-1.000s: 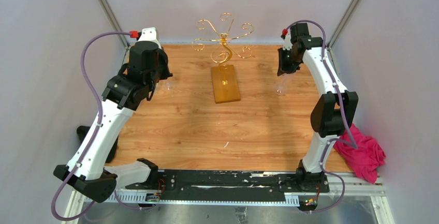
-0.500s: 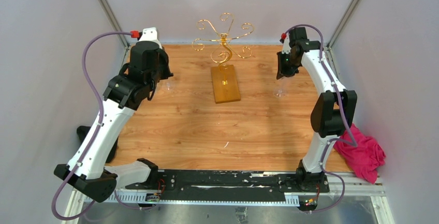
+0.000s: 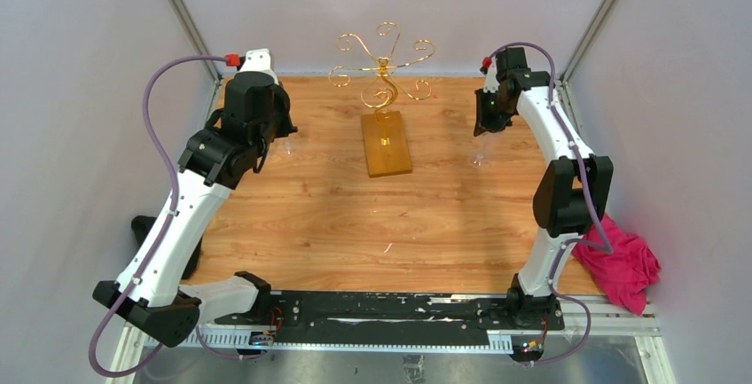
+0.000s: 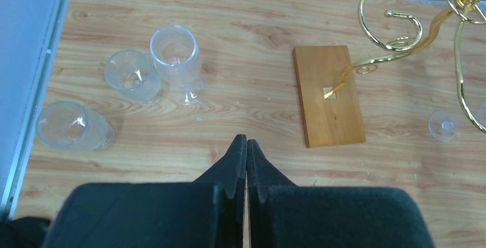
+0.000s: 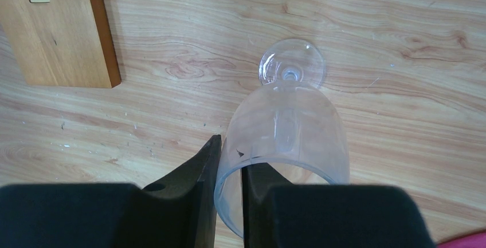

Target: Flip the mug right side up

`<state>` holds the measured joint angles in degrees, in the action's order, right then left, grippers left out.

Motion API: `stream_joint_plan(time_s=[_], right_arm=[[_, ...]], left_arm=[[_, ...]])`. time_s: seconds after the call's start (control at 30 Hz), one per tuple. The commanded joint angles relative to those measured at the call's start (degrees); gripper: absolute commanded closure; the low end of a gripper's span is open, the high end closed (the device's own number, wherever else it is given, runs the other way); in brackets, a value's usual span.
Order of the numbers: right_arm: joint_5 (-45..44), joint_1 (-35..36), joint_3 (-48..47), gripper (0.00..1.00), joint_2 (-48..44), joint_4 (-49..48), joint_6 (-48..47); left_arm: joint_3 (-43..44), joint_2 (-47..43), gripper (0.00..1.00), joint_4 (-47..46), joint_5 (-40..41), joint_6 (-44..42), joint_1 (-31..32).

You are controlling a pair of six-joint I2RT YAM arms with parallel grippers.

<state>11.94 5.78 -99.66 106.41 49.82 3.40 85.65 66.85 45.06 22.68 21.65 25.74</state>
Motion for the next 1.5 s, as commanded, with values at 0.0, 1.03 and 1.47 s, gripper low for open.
stream_joint_plan(time_s=[0.0,1.03,1.47], right_arm=[[-0.45,-0.68,1.39,0.91,-1.23,1.19,0.72],[-7.21,0.11,-4.87,0.45,-13.03,5.38,0.74],[-19.32,8.14,0.26,0.04,-25.72,2.25,2.32]], left_arm=[[-0.83,-0.90,1.00,-0.97,-0.03,0.61,0.42],[-0.31,-0.43,1.00,-1.19,-0.69,1.01,0.39],[-2.77,-3.71,0.72,-5.86,-6.10,-1.10,0.45]])
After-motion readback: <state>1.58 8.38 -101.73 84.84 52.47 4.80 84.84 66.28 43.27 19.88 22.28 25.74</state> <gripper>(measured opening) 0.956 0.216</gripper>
